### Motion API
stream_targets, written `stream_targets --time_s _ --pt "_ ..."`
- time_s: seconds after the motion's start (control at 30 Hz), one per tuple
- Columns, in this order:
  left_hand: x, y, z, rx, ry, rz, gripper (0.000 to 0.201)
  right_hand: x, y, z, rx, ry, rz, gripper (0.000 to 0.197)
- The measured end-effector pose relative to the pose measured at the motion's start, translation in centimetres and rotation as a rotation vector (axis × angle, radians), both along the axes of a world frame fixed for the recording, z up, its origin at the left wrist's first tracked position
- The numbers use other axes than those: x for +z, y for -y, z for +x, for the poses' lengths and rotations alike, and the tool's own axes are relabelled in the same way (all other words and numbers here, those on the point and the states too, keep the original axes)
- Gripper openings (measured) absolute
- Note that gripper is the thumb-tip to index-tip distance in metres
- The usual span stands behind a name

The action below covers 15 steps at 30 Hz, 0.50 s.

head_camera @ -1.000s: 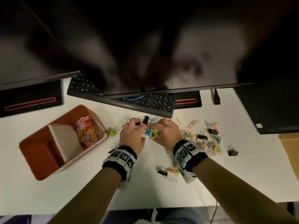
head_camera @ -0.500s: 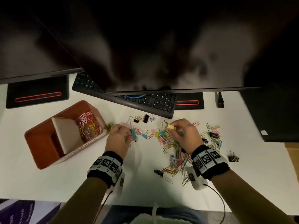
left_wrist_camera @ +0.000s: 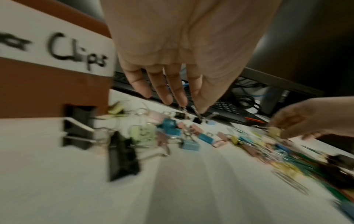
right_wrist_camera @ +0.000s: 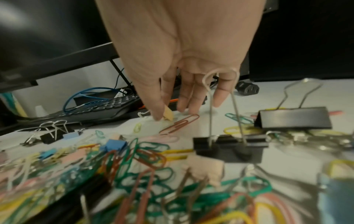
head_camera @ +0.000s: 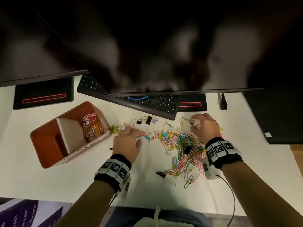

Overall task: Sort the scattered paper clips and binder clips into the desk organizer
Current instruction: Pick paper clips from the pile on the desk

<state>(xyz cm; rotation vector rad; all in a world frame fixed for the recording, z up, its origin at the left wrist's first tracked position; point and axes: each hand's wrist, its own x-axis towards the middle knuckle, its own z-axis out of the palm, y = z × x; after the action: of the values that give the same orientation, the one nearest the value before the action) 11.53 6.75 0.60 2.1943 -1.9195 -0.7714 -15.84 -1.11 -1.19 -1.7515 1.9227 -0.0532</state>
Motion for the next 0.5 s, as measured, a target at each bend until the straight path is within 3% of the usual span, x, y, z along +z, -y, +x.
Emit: stream_targets --time_s 0.1,0.17,0.27,0.5 --pt "-0.2 0.6 -1.9 -0.103 0.031 0.049 0.022 1.1 -0.9 1.1 0.097 -0.083 -0.112 0.040" --pt "-0.9 1.3 -2.9 -0.126 0.065 0.093 0.025 1.4 -1.4 2.5 0.222 0.000 -0.167 0.031" --pt "-1.9 2.0 -3.4 -0.102 0.090 0.139 0.026 0.6 -1.3 4.7 0.344 0.136 -0.069 0.026" --pt "-2.3 2.5 -3.2 -0.085 0.097 0.174 0.016 -0.7 -1.1 6.9 0.357 0.129 0.050 0.030"
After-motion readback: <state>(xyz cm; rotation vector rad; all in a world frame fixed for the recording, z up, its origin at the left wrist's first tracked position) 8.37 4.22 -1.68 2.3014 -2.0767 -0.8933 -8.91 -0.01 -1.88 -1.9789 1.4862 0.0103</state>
